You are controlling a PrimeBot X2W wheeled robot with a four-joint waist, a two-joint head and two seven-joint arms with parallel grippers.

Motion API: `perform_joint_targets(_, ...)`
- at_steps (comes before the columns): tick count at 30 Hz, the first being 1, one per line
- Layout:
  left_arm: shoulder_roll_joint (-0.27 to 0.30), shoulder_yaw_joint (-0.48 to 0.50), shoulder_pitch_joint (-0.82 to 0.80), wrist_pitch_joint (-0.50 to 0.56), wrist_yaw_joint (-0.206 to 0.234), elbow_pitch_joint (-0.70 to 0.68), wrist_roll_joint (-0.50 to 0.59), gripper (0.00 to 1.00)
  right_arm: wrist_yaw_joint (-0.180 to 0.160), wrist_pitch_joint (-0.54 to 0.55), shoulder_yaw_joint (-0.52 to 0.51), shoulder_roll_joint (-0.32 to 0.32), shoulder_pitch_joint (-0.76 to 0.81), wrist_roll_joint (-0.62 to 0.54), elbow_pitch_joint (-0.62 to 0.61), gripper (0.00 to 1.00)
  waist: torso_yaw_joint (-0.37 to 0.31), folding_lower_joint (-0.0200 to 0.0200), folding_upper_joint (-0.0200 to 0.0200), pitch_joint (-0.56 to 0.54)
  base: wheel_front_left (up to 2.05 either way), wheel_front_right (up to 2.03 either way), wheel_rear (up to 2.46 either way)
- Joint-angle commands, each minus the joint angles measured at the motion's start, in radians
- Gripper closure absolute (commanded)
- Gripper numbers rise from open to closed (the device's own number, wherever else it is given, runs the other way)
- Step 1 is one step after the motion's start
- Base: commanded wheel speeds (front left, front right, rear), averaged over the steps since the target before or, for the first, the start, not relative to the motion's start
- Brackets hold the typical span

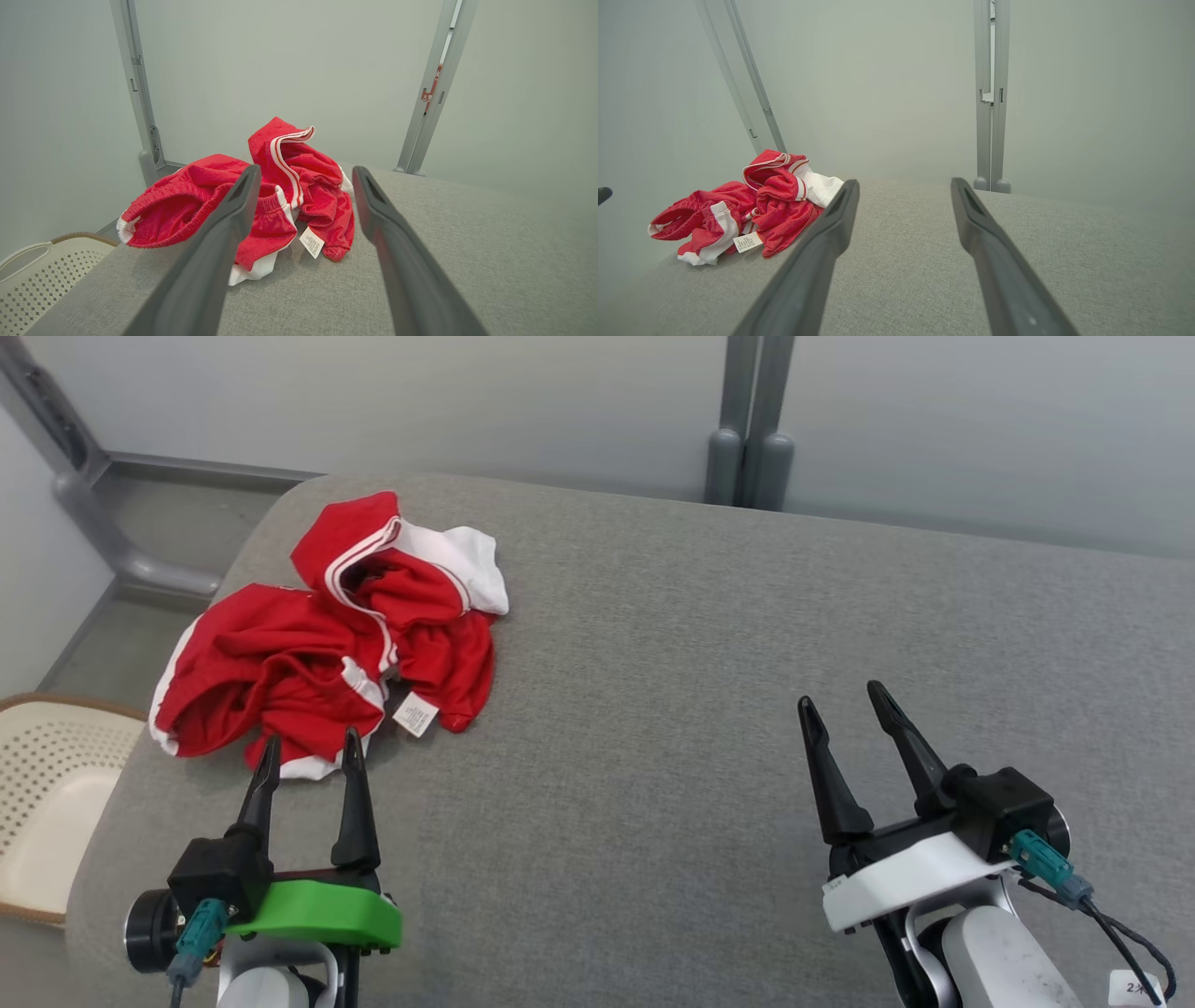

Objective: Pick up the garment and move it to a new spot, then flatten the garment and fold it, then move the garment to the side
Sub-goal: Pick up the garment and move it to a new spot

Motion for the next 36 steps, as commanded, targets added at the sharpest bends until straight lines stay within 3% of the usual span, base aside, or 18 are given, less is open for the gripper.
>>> perform_joint_targets(1,0.006,0.007,-0.001,0.0,0.004,0.006,-0.011,0.0,0.0,-0.003,0.004,-0.004,0.001,0.005,0.003,0.0,0.093,0.0,0.0,0.01,0.0,0.0,0.0)
perform_joint_targets(10,0.005,0.02,0.001,0.0,-0.003,0.025,-0.019,0.0,0.0,-0.003,0.017,-0.006,-0.006,0.014,0.005,0.0,0.184,0.0,0.0,0.017,0.0,0.0,0.0)
perform_joint_targets(17,0.005,0.031,-0.002,0.0,-0.006,0.066,-0.048,0.0,0.0,-0.003,0.032,-0.006,-0.013,0.022,0.003,0.0,0.178,0.0,0.0,0.012,0.0,0.0,0.0)
perform_joint_targets(19,0.01,0.03,-0.031,0.02,-0.026,0.087,-0.072,0.0,0.0,-0.003,0.029,-0.006,-0.01,0.042,-0.001,0.0,0.167,0.0,0.0,0.012,0.0,0.0,0.0)
perform_joint_targets(27,0.116,0.028,-0.216,0.255,-0.076,-0.001,-0.117,0.0,0.0,-0.003,0.039,-0.005,-0.032,0.027,-0.028,0.0,0.086,0.0,0.0,0.035,0.0,0.0,0.0)
perform_joint_targets(36,0.236,0.019,-0.484,0.683,-0.102,0.008,-0.251,0.0,0.0,-0.003,0.054,-0.011,-0.09,0.019,-0.048,0.0,-0.072,0.0,0.0,0.143,0.0,0.0,0.0)
